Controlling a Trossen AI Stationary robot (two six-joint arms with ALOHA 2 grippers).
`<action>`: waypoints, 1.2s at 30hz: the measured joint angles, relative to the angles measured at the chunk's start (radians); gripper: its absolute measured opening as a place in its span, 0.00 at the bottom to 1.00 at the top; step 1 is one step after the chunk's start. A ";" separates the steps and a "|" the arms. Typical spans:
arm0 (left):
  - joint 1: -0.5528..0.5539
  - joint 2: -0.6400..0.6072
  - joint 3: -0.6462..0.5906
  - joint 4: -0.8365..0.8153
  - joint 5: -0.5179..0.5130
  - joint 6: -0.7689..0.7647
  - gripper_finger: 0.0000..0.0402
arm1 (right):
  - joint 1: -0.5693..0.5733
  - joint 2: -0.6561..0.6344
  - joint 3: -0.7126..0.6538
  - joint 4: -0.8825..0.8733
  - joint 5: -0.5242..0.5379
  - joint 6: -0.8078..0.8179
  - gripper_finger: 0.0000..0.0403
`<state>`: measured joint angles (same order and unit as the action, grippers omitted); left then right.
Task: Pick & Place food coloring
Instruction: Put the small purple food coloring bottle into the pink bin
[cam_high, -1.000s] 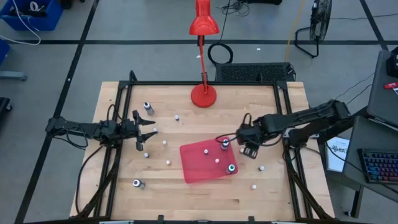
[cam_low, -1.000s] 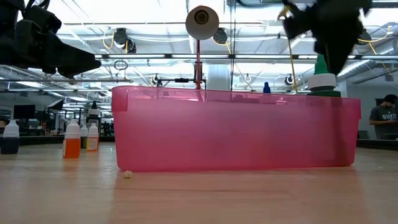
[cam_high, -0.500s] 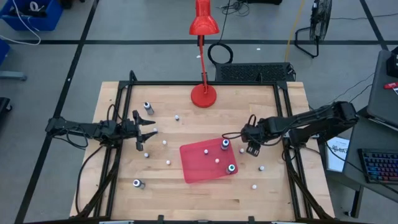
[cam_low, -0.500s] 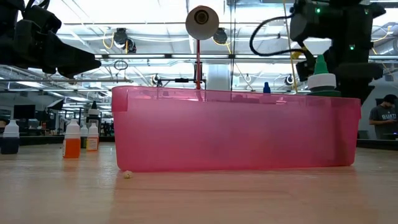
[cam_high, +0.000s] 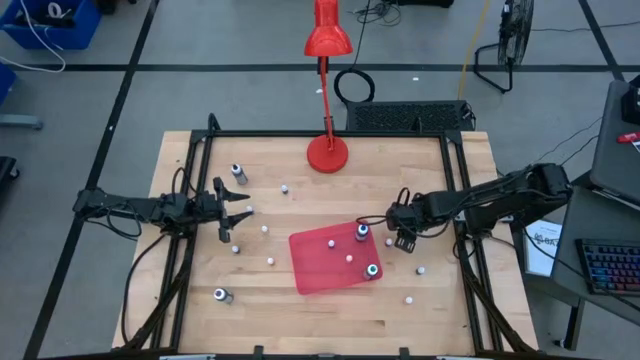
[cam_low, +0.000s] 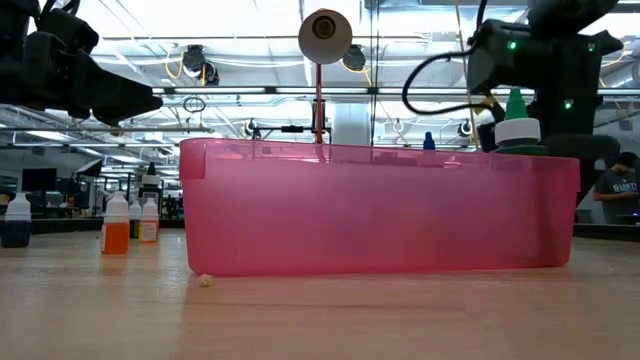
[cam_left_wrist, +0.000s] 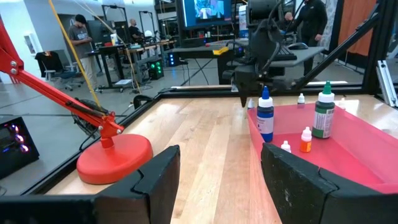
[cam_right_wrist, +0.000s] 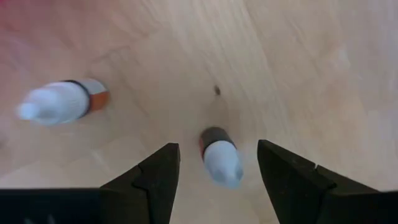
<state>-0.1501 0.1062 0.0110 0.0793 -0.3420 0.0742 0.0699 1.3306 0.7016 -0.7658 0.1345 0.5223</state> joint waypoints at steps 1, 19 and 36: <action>0.000 0.000 0.000 0.000 0.000 0.000 0.56 | -0.005 0.012 -0.002 0.007 0.000 -0.013 0.50; 0.000 0.000 0.000 0.000 0.000 0.000 0.56 | -0.031 0.078 -0.003 0.039 -0.007 -0.054 0.50; 0.000 0.000 0.000 0.000 0.000 0.000 0.56 | 0.028 0.051 0.082 0.027 -0.034 -0.088 0.12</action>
<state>-0.1501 0.1062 0.0109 0.0795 -0.3420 0.0742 0.0979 1.3821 0.7837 -0.7390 0.1004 0.4342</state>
